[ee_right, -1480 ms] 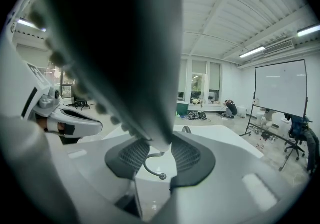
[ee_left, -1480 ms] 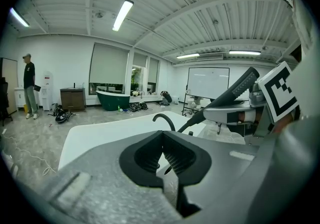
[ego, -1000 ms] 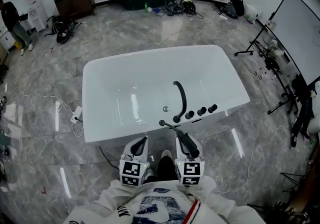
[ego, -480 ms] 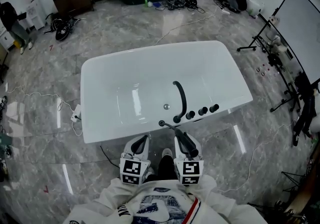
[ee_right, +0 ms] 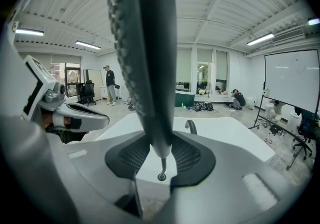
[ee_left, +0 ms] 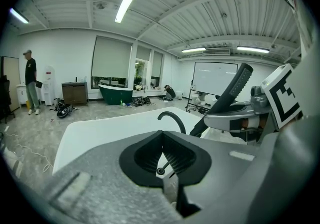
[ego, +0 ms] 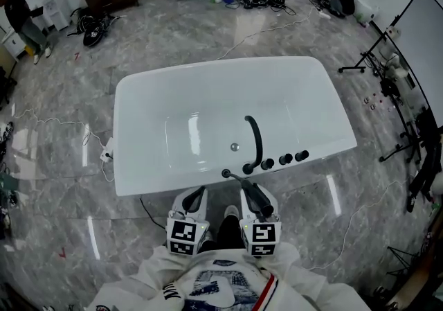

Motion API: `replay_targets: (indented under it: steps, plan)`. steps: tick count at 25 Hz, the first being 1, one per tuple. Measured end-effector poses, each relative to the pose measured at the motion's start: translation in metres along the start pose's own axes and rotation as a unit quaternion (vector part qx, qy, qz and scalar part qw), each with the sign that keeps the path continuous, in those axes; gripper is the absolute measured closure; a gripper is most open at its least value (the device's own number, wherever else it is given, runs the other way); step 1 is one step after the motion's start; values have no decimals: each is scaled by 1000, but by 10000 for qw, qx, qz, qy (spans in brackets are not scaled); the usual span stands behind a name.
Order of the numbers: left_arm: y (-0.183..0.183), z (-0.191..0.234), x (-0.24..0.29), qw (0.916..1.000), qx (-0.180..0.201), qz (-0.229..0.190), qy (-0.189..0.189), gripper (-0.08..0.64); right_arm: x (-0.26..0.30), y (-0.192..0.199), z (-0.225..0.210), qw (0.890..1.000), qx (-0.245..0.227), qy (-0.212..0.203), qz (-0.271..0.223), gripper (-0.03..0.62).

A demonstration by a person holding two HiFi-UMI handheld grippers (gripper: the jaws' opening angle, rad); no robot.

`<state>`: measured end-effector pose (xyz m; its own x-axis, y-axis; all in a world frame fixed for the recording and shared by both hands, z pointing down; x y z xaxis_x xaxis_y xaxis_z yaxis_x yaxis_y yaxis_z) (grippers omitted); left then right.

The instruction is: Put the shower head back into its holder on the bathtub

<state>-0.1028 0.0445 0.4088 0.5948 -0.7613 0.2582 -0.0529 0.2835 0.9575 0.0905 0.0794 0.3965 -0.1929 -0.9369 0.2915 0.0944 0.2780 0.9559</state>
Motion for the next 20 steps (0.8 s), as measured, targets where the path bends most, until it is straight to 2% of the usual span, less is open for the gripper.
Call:
replay_targets:
  steps: [9,20]
  plan:
    - [4,-2,22,9997,-72,185,-159,558,23,7,-17,9995,47,-246,165,456]
    - [2,-8,51,9978,-126,325,-558,558,48,12,-33,9959,45,-855,280,456]
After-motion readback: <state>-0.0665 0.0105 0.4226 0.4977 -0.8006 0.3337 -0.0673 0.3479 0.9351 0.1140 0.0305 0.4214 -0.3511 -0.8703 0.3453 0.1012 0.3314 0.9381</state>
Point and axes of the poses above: the fingertips, and each gripper's own axes: x forward along the fingers, z to its left, y out of its underside, the point moved 9 cm from there along -x, backward along the fingers, and after that the axes turned 11 degrees about -z, right-handed, at the moved point
